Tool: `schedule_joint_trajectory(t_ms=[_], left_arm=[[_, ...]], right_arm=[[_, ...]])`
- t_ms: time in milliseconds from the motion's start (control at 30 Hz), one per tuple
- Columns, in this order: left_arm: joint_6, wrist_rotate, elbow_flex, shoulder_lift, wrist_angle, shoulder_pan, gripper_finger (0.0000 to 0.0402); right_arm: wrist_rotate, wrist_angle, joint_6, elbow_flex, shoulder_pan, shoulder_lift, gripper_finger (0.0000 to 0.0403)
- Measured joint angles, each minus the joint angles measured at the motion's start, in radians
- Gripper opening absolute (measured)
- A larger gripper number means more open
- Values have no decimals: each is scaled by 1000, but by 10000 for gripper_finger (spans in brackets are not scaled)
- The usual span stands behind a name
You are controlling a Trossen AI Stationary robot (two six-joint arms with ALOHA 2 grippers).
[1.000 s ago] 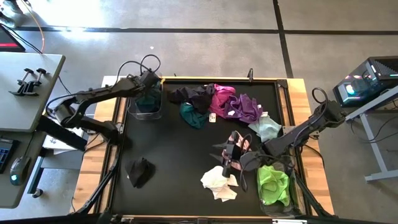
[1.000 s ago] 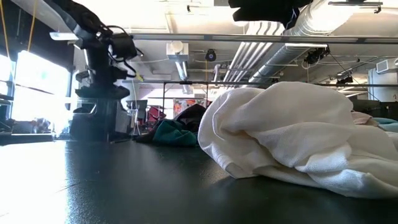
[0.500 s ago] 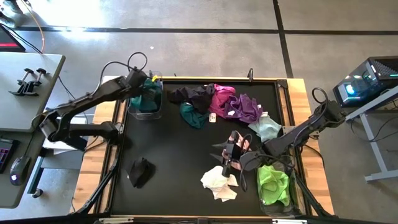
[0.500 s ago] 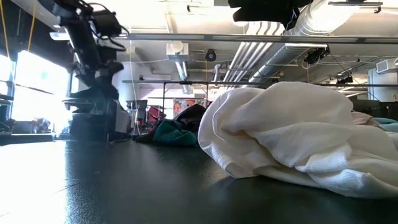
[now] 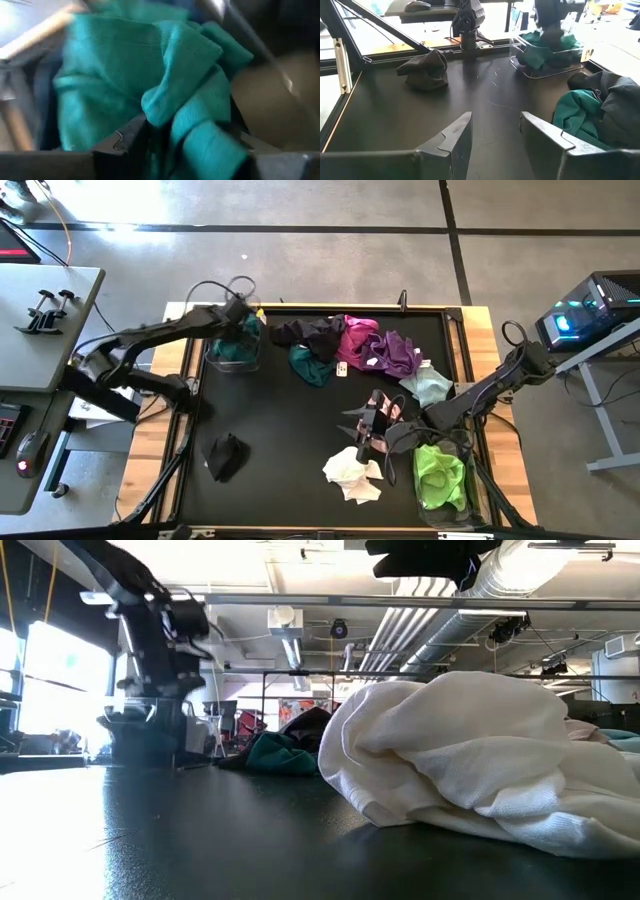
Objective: Sort towels by color in basket
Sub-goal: Put the dark green towel into the top transparent bin
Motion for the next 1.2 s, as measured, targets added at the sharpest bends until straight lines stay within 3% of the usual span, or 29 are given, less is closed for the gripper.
schedule_joint_trajectory(t_ms=[133,267,433,600,867,1033,1200], left_arm=[[39,-38,35,67,-1,7,150],[84,-42,110,55,-38,20,169],[82,-39,256,10,-239,25,218],[-26,-46,381,-30,-451,15,242],[13,33,308,-26,-216,-17,226],[20,93,167,61,-38,-2,203],[8,61,45,176,115,15,182]], right_arm=[[0,0,-5,0,0,0,161],[0,0,-7,0,-8,0,161],[0,0,-4,0,-13,0,161],[0,0,-5,0,-13,0,161],[0,0,-6,0,-13,0,161],[0,0,-4,0,-13,0,161],[0,-5,-4,0,-13,0,161]])
